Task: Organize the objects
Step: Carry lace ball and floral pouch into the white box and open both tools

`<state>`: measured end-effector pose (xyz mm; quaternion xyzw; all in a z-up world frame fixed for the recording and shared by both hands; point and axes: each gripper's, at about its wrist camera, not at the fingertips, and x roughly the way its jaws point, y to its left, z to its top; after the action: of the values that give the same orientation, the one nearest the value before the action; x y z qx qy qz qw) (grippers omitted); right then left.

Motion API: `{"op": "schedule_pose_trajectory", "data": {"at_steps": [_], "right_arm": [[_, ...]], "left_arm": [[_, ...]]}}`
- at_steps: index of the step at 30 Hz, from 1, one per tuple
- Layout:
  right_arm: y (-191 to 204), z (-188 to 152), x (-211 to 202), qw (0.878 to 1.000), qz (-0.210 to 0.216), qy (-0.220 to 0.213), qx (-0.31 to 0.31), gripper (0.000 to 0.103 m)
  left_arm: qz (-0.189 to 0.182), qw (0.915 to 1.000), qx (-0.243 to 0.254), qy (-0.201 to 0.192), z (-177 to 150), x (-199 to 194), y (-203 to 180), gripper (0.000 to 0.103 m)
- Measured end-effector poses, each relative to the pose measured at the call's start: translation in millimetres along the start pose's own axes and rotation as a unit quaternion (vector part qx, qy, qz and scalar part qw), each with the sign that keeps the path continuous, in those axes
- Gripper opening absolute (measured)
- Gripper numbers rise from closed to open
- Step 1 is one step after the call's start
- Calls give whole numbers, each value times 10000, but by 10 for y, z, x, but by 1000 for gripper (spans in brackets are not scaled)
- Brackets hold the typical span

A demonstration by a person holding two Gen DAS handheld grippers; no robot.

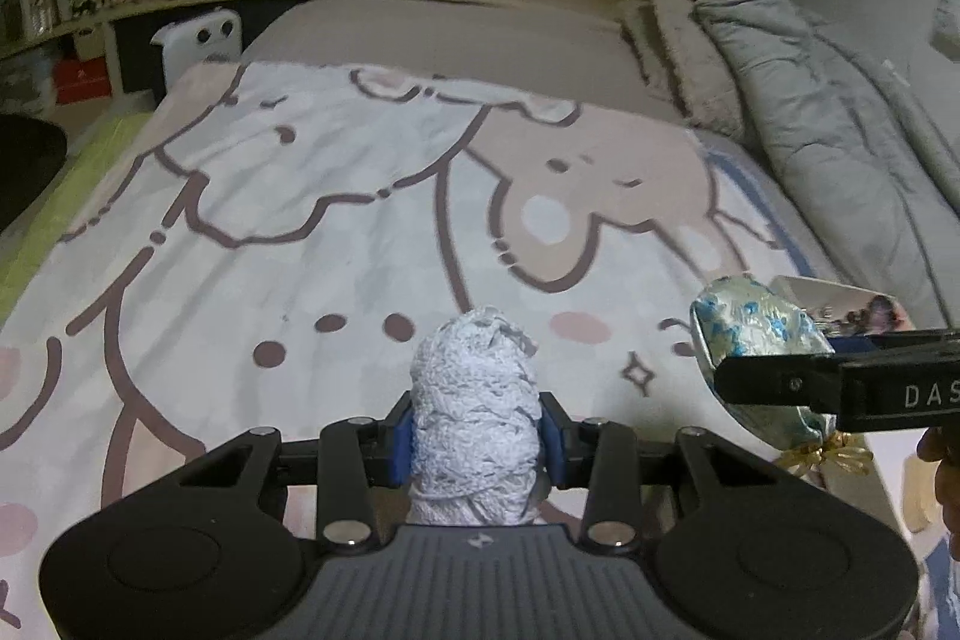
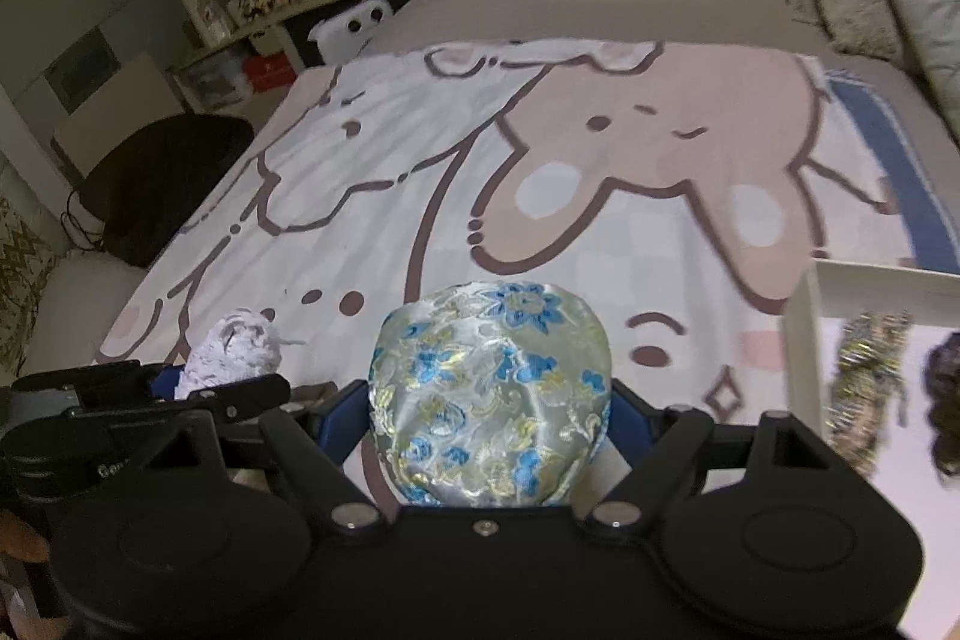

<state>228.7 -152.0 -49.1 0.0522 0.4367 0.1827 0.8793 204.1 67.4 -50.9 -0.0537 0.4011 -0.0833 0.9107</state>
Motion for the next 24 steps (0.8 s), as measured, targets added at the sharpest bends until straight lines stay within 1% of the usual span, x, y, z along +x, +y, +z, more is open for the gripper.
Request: {"op": "schedule_pose_trajectory", "data": {"at_steps": [4,14,19,24], "right_arm": [[-87,-100,-225,9998,-92,-162,53,82],[-311,-369,-649,9985,-120,-436,310,82],[-440,-447,-790,9981,-154,-496,338,82],[-550,-451,-897,9974,-177,-611,340,82]], "left_arm": [[-171,9997,51,-138,-23,-168,-121,41],[-337,9988,220,-281,-126,-410,-397,41],[-462,9981,273,-308,-155,-462,-518,41],[-588,9973,252,-355,-107,-459,-664,41]]}}
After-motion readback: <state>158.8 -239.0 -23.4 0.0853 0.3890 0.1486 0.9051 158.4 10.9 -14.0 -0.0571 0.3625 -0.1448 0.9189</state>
